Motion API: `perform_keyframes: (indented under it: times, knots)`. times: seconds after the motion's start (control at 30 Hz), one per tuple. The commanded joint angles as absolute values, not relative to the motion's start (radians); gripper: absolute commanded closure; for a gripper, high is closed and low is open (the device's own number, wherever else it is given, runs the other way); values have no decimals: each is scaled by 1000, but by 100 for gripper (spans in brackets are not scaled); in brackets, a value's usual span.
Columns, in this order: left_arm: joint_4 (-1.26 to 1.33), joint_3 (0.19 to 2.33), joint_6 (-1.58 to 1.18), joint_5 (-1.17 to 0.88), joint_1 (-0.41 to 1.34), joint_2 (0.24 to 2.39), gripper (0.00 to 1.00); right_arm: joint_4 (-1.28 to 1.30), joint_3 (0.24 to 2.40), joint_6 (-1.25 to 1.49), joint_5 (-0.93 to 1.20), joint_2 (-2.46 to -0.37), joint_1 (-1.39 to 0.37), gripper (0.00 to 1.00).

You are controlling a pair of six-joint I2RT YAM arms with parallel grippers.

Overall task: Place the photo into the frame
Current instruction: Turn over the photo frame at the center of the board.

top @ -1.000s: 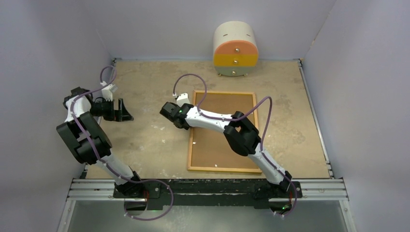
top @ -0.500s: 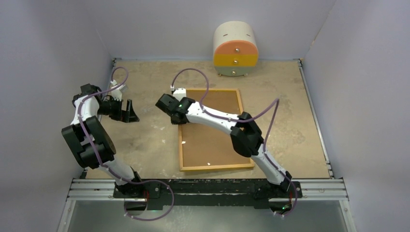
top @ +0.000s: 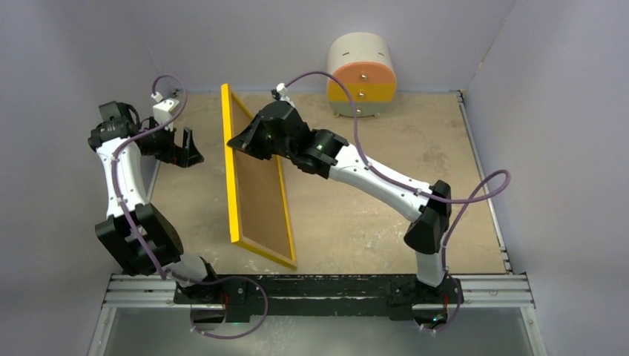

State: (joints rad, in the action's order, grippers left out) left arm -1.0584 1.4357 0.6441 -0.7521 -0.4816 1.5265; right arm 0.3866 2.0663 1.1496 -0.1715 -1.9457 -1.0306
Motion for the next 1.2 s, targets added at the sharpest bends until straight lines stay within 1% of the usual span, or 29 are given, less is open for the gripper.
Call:
perform_keyframes:
  times: [0.0, 0.13, 0.27, 0.37, 0.47, 0.5, 0.57, 0.6, 0.7, 0.73, 0.77, 0.83, 1.0, 1.07, 1.17]
  knots:
    - [-1086, 1540, 566, -799, -414, 1440, 2, 82, 1873, 1299, -23, -1777, -968, 100]
    - [-1045, 1594, 481, -756, -301, 1423, 1, -71, 1666, 1388, 98, -1685, -885, 100]
    - [-980, 1628, 393, -683, -118, 1425, 1, -140, 1497, 1426, 251, -1635, -787, 100]
    - [-943, 1658, 348, -618, 2, 1449, 1, -153, 1411, 1413, 336, -1591, -721, 100]
    - [-926, 1687, 325, -552, 126, 1482, 1, -45, 1358, 1335, 369, -1509, -645, 88]
    - [-921, 1695, 319, -531, 165, 1492, 0, -9, 1339, 1307, 375, -1481, -619, 82]
    - [-910, 1710, 315, -483, 238, 1515, 0, 41, 1293, 1264, 411, -1429, -559, 65]
    - [-905, 1712, 315, -467, 264, 1527, 0, 48, 1263, 1252, 440, -1405, -529, 59]
    - [-895, 1692, 315, -448, 284, 1561, 0, 65, 1177, 1222, 512, -1350, -451, 38]
    - [-892, 1671, 322, -434, 284, 1569, 0, 77, 1152, 1211, 534, -1336, -430, 34]
    - [-887, 1641, 341, -415, 284, 1569, 0, 79, 1119, 1205, 547, -1322, -405, 31]
    - [-844, 1547, 380, -354, 278, 1557, 0, 80, 1077, 1201, 567, -1298, -371, 28]
    - [-725, 1282, 488, -220, 203, 1582, 0, 134, 1026, 1147, 560, -1263, -332, 28]
    - [-690, 1230, 509, -209, 175, 1606, 0, 161, 1020, 1116, 548, -1264, -329, 29]
    - [-613, 1133, 538, -133, 167, 1619, 0, 164, 989, 1097, 542, -1276, -328, 32]
